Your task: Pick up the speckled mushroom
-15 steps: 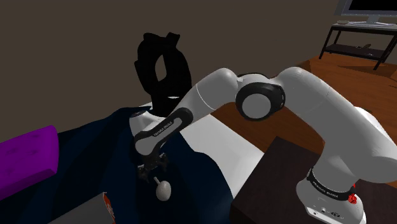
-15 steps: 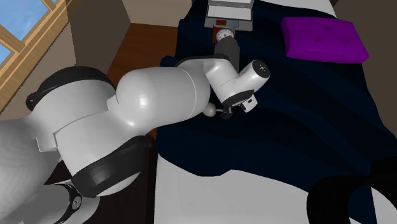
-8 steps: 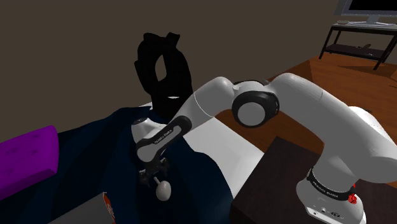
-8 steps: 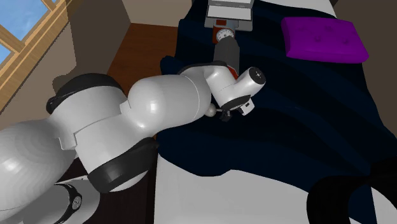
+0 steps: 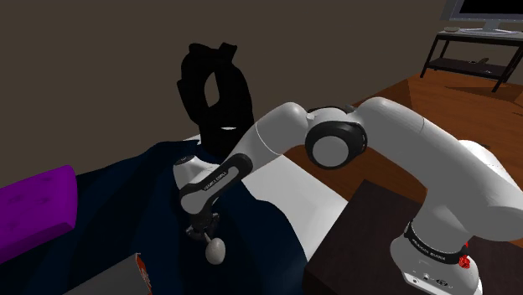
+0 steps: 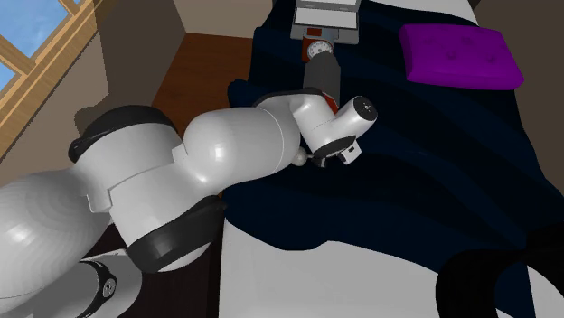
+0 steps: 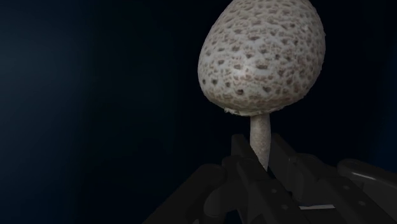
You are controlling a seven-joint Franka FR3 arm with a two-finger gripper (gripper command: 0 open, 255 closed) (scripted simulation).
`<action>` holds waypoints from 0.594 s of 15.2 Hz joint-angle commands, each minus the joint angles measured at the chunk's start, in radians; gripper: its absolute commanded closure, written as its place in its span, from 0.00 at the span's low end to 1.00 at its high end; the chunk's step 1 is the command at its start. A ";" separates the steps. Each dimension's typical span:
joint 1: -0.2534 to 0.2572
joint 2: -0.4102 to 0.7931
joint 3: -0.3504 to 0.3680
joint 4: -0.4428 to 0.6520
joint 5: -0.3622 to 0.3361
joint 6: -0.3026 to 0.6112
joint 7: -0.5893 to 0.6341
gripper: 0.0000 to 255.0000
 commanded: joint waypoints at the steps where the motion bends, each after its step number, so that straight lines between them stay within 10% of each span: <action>1: 0.000 0.000 0.000 0.000 0.000 0.000 0.000 1.00; 9: -0.006 -0.063 0.006 -0.031 0.004 -0.032 0.007 1.00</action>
